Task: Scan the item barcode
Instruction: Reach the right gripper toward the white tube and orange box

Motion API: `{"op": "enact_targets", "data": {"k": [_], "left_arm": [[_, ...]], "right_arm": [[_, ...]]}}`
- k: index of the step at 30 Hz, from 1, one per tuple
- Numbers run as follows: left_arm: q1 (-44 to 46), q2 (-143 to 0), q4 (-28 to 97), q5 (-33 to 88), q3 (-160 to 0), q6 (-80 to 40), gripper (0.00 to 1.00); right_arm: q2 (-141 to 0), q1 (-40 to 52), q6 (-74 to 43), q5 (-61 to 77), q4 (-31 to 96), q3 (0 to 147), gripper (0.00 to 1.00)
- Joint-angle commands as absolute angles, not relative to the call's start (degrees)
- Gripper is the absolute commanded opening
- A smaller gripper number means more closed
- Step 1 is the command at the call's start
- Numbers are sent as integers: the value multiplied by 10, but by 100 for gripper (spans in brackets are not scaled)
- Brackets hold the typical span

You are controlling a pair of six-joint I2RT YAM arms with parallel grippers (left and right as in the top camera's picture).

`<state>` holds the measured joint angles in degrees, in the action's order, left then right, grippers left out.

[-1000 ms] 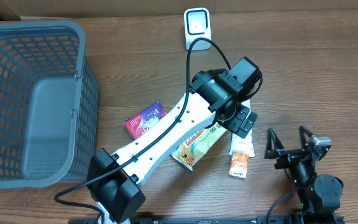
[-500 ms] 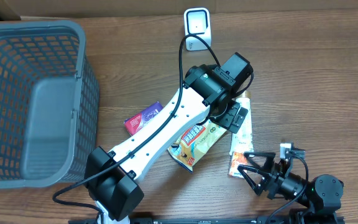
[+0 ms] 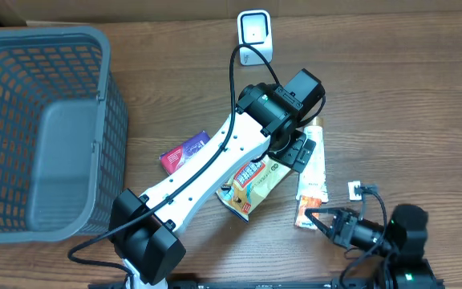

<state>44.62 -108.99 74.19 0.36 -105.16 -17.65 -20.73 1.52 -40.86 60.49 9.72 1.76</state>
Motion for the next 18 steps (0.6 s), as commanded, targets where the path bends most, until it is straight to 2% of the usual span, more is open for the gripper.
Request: {"op": "enact_targets", "data": {"k": [1,4,11,18], "left_arm": [[446,-1086,745,-7,-1062,-180,100],[446,-1086,745,-7,-1062,-180,100],[446,-1086,754,-15,-1062,-180,100],[446,-1086,767,-15,-1062,-180,100]], "right_arm": [[-355,13,-377,545,66,25,3],[-468,13,-333,551,-6,25,4],[-764,13,-368,558,-224,34,3],[-902,-11,-379,571,-239,73,4]]}}
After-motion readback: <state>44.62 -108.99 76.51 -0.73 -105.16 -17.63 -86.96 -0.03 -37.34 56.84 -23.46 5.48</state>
